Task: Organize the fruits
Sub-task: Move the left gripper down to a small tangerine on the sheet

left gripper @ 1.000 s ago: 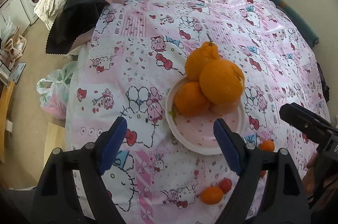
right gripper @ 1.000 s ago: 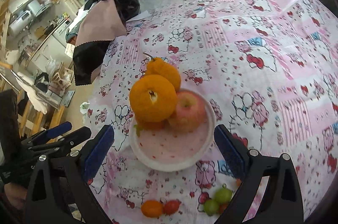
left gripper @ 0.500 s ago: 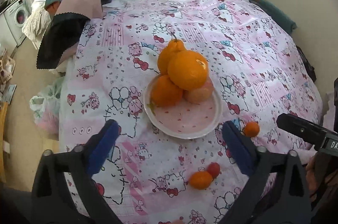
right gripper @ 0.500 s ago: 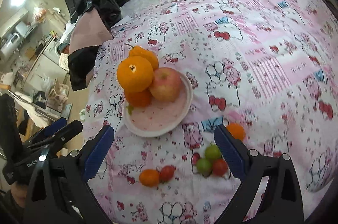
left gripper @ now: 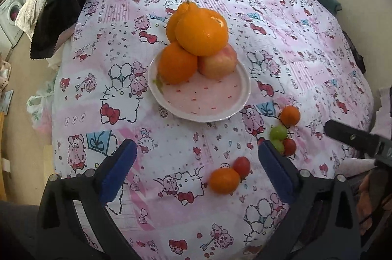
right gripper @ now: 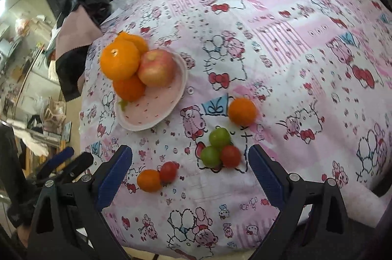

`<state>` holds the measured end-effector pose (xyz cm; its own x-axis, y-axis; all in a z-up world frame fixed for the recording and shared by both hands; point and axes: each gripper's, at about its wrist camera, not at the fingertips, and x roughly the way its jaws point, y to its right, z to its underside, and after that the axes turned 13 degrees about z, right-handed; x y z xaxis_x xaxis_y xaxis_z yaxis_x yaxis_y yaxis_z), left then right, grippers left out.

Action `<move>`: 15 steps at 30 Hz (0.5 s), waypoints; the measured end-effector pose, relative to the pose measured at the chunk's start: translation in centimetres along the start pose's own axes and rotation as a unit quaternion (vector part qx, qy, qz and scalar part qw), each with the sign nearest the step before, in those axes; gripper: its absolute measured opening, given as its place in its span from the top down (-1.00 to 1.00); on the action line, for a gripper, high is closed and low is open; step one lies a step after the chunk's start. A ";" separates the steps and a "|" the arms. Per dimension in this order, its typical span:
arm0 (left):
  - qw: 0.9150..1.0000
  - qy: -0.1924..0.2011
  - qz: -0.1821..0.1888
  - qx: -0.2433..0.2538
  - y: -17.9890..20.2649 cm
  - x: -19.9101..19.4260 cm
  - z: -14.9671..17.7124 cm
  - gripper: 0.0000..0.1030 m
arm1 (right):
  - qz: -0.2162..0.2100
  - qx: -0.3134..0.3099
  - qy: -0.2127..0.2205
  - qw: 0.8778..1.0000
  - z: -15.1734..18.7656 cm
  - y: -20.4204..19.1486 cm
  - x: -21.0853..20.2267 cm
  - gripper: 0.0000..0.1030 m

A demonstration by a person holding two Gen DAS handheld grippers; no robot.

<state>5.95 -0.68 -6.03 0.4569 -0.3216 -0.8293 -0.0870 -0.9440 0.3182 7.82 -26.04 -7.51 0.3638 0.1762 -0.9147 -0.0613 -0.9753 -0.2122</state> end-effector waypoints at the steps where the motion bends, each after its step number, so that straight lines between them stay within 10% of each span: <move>1: 1.000 0.000 -0.001 -0.001 -0.1 0.2 0.1 -0.91 | 0.006 0.006 -0.004 1.000 -0.1 0.2 0.2 -0.90; 12: 0.996 -0.075 0.013 -0.041 -1.3 3.3 1.2 -0.80 | -0.009 0.058 -0.042 0.997 -0.4 1.5 1.8 -0.90; 15: 0.990 -0.142 0.019 -0.010 -0.1 6.1 2.6 -0.44 | -0.010 0.060 -0.042 0.997 -0.5 1.4 1.9 -0.90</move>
<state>6.50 -2.74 -12.34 0.1869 -0.3682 -0.9108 -0.0799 -0.9297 0.3595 8.89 -27.19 -9.33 0.2865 0.2103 -0.9347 -0.1681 -0.9495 -0.2651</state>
